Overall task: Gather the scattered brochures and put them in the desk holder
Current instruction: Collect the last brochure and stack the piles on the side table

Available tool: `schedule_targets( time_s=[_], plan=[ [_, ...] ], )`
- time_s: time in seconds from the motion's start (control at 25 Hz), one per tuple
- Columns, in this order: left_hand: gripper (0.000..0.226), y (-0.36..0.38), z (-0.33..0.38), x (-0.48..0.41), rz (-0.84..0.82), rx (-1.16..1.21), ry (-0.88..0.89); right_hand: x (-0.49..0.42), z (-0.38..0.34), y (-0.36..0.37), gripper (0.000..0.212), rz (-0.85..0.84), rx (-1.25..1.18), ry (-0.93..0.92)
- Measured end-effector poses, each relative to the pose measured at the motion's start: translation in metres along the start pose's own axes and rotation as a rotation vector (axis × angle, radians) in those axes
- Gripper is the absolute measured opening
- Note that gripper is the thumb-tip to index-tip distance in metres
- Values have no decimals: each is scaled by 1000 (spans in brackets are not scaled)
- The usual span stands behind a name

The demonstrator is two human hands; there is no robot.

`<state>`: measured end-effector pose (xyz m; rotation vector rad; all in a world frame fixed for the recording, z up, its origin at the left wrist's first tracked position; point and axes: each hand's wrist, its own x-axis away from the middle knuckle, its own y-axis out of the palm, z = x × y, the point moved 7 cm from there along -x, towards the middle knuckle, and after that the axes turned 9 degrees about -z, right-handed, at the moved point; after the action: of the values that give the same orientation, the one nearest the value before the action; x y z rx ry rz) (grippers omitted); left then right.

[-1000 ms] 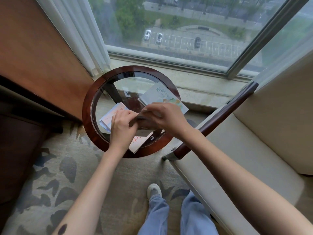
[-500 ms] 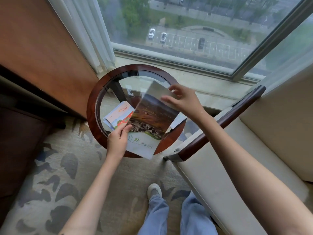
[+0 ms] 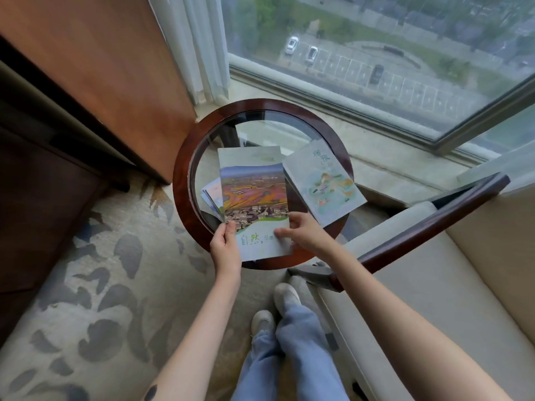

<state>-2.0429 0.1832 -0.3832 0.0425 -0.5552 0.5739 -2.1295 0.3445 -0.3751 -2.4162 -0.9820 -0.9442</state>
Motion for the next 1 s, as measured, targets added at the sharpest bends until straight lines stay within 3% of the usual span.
schedule_targets(
  time_s=[0.2, 0.4, 0.68, 0.76, 0.8, 0.92, 1.0],
  plan=[
    [29, 9, -35, -25, 0, -106, -165, -34, 6, -23, 25, 219, 424, 12],
    [28, 4, -73, -41, 31, -275, -294, -79, 10, -16, 18, 196, 708, -15],
    [23, 1, -60, -53, 209, -517, -161, -98, 23, -9, 25, 299, 922, -38],
    [42, 11, -43, -50, 232, -715, 6, -100, 26, -9, 30, 282, 948, -36],
    [49, 25, -32, -50, 177, -885, 174, -101, 26, -8, 30, 268, 955, -38],
    [50, 86, -19, -52, -187, -1267, 684, -101, 26, -6, 27, 265, 984, -37],
    [47, 107, -23, -63, -325, -1399, 801, -101, 26, -6, 27, 284, 1007, -40]
  ],
)
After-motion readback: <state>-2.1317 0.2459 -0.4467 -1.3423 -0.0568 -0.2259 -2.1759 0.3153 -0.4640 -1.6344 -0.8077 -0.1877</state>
